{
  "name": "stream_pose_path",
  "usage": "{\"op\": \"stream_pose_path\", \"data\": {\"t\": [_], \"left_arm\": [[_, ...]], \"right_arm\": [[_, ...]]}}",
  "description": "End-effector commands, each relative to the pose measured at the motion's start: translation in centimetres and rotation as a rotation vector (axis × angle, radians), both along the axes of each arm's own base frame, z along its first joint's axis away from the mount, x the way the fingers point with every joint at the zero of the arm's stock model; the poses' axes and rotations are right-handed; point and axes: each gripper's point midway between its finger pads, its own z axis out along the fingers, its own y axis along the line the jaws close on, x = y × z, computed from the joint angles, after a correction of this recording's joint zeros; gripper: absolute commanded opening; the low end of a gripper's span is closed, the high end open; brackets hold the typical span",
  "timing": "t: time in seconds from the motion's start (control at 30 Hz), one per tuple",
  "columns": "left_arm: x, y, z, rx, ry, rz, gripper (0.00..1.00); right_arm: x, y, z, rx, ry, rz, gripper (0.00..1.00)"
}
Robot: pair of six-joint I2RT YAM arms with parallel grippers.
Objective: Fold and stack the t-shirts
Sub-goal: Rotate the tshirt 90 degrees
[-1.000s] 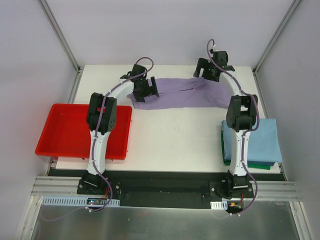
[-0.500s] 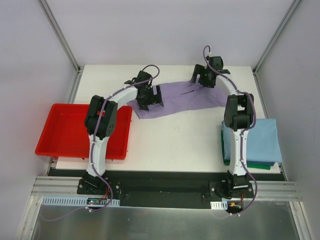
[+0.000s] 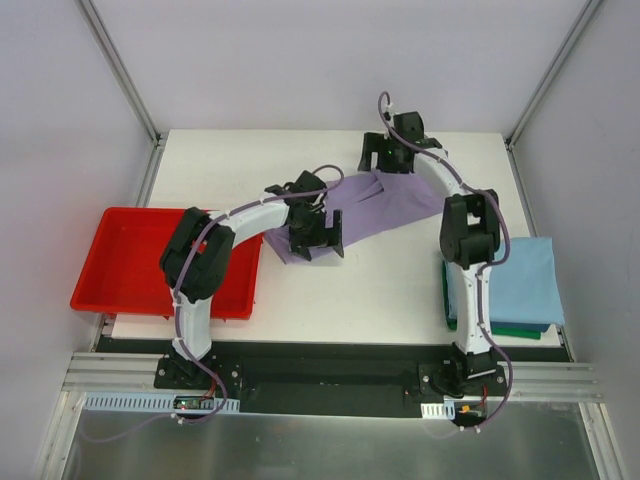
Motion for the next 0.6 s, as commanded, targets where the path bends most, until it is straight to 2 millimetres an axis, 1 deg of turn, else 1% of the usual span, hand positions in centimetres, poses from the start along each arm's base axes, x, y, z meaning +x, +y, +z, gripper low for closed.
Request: {"op": "stream_pose_path", "data": {"t": [0.0,0.03,0.07,0.1,0.13,0.17,0.2,0.27,0.33,0.37,0.43,0.47,0.5,0.57], "left_arm": [[-2.8,-1.7,5.4,-0.09,-0.062,-0.097,0.99],[-3.0,-1.9,6.2,-0.1,-0.087,-0.117,0.99],[-3.1,-1.9,7.1,-0.106,-0.121,-0.136,0.99],[-2.7,-1.7,7.8,-0.104,-0.157,-0.138,0.99],[-2.0,-1.4,8.1,-0.081,-0.197,-0.128,0.99],[-1.1,-0.9,8.2,-0.05,-0.233,-0.113,0.99],[-0.2,-0.8,8.3,-0.037,-0.259,-0.109,0.99],[1.8,-0.7,7.6,-0.031,-0.255,-0.094,0.99],[3.9,-0.8,6.1,-0.054,-0.212,-0.088,0.99],[5.4,-0.5,5.2,-0.043,-0.206,-0.067,0.99],[7.7,0.2,3.3,-0.031,-0.183,-0.041,0.99],[8.3,0.5,2.6,-0.04,-0.158,-0.022,0.99],[8.6,0.9,1.8,-0.056,-0.126,-0.011,0.99],[8.7,1.6,0.5,-0.032,-0.104,0.008,0.99]], "right_arm": [[-4.9,-5.3,6.2,-0.097,-0.03,-0.12,0.96],[-6.2,-6.2,6.5,-0.111,-0.018,-0.153,0.96],[-7.6,-6.9,6.3,-0.122,0.002,-0.169,0.96],[-8.8,-7.6,6.3,-0.128,0.018,-0.193,0.96],[-10.1,-8.4,5.4,-0.138,0.056,-0.221,0.96],[-11.2,-8.7,4.5,-0.119,0.105,-0.256,0.96],[-12.1,-8.7,3.5,-0.106,0.144,-0.266,0.96],[-13.2,-8.9,1.7,-0.089,0.204,-0.272,0.96],[-13.5,-8.9,0.1,-0.078,0.251,-0.277,0.96],[-13.3,-9.0,-0.5,-0.077,0.261,-0.279,0.96],[-12.5,-9.2,-1.6,-0.075,0.278,-0.282,0.96],[-12.1,-9.3,-2.2,-0.07,0.291,-0.283,0.96],[-11.5,-9.3,-2.4,-0.065,0.296,-0.282,0.96],[-10.7,-9.5,-3.4,-0.073,0.318,-0.276,0.96]]}}
